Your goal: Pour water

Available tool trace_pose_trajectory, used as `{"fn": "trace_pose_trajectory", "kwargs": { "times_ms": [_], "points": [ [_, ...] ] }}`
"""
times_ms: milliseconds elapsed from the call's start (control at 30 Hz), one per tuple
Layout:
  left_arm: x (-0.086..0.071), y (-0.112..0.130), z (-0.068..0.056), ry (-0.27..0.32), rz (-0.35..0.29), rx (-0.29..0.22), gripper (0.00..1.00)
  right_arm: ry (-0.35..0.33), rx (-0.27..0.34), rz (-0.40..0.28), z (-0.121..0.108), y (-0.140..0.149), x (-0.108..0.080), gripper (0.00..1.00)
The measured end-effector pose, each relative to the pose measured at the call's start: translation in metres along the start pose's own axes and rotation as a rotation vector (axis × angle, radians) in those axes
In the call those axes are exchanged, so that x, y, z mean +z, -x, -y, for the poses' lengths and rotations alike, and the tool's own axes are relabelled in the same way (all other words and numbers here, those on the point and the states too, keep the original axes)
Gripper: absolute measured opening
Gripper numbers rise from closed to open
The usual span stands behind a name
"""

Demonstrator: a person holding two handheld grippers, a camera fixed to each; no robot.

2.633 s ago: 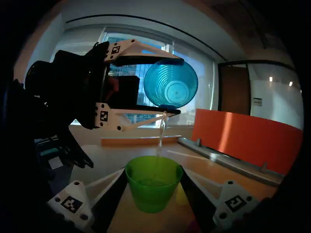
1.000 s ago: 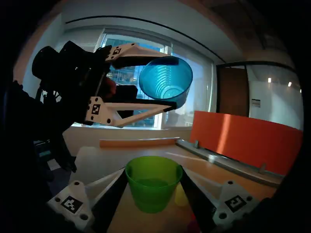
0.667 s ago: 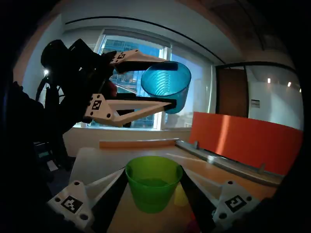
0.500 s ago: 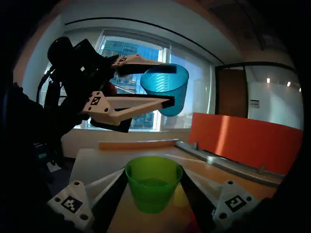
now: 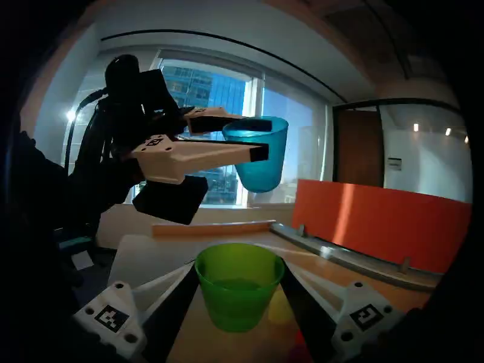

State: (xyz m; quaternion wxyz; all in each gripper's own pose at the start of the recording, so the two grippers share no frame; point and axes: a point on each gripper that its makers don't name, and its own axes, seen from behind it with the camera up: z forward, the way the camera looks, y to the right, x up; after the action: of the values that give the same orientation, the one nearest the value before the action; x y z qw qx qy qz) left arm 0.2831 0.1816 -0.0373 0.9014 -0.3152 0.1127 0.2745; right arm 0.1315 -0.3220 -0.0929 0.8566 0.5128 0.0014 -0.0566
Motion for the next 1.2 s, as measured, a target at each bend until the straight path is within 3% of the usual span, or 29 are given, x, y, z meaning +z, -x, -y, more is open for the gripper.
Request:
{"fn": "trace_pose_trajectory", "kwargs": {
  "times_ms": [400,667,800,1200],
  "points": [
    [-0.004,0.007,0.014,0.024,-0.006,-0.323,0.88,0.000,-0.009,-0.005,0.003,-0.005,-0.002,0.91],
    [-0.003,0.007,0.018,0.045,-0.018,-0.471,0.88,-0.001,-0.010,-0.004,0.006,-0.006,-0.001,0.91],
    [-0.003,0.008,0.021,0.048,-0.023,-0.500,0.88,-0.001,-0.012,-0.003,0.006,-0.006,-0.001,0.91],
    [-0.007,0.026,0.016,0.051,0.013,-0.488,0.88,0.012,-0.004,0.007,0.002,-0.004,-0.003,0.91]
  ]
}}
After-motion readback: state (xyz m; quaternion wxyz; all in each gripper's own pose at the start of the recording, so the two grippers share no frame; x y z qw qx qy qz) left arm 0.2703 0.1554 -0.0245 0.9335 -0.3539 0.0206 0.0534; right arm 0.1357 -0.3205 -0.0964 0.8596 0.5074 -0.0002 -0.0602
